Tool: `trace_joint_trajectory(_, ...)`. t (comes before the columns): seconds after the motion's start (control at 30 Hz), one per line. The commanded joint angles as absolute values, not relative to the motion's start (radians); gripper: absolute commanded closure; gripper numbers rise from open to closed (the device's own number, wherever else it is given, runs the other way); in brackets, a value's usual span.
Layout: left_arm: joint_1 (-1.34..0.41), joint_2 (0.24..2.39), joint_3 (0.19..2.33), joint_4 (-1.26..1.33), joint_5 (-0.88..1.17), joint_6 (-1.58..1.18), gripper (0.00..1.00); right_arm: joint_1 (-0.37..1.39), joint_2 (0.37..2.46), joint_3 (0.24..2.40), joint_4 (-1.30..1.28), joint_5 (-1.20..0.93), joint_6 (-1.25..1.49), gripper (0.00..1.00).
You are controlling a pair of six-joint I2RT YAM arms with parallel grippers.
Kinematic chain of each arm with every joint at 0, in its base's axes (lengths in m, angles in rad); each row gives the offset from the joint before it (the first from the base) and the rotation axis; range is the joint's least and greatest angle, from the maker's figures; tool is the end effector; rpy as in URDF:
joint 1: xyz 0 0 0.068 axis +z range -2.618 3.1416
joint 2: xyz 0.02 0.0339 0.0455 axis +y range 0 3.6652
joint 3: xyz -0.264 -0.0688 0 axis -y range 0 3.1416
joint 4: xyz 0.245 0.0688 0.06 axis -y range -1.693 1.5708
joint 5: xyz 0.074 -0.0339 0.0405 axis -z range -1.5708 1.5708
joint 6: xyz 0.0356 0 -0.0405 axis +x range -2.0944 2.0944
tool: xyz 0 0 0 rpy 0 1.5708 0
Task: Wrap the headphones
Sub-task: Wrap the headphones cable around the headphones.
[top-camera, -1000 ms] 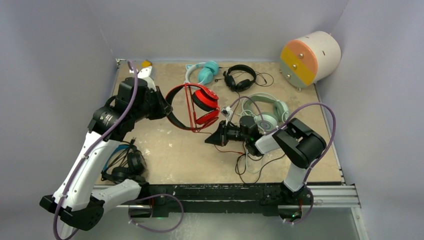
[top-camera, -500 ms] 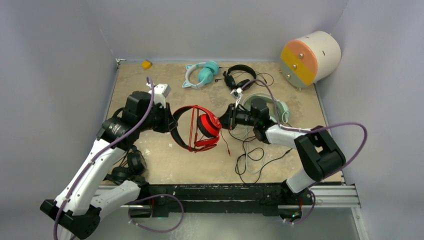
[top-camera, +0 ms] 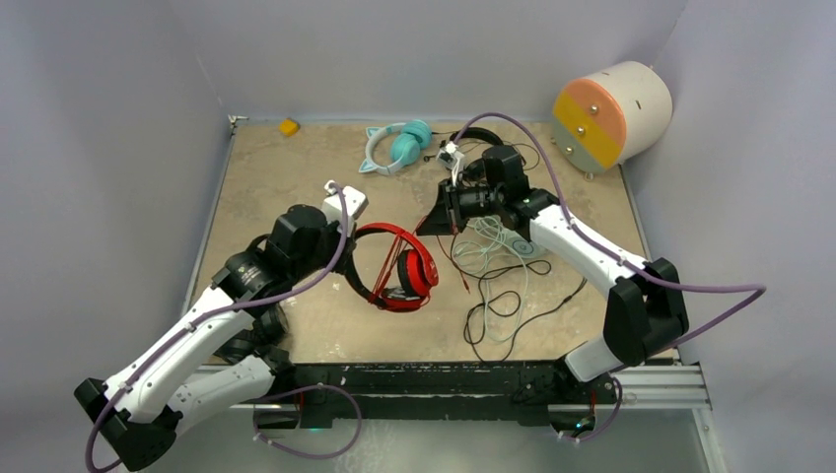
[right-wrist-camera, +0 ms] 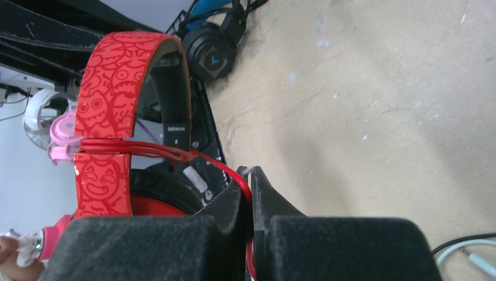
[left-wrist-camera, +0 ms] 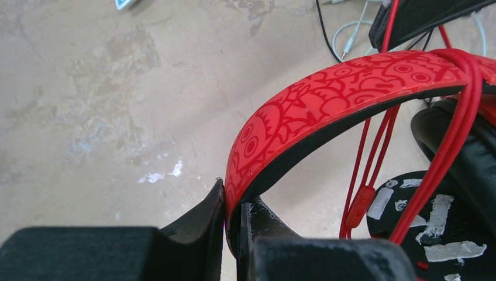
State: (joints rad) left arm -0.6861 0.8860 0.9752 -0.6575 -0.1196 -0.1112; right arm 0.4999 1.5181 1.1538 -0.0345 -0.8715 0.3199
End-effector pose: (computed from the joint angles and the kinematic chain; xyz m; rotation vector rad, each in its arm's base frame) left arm 0.1449 -0.1132 0.3407 0.5425 2.0842 -0.3391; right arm 0.2903 0.1896 0.3083 -0.7896 1.9223 1.3731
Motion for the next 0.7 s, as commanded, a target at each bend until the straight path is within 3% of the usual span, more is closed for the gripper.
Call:
trace_joint_trajectory(0.0,-0.727,0.911,0.995,-0.642,-0.144,0.047,1.00,0.483,1.492,1.211,-0.183,-0.895,0.256,1.00)
trace_joint_trajectory(0.67,-0.822,1.125,1.074,-0.643,-0.452,0.220,1.00,0.483,1.398,1.255,-0.281,-0.952,0.250,1.00)
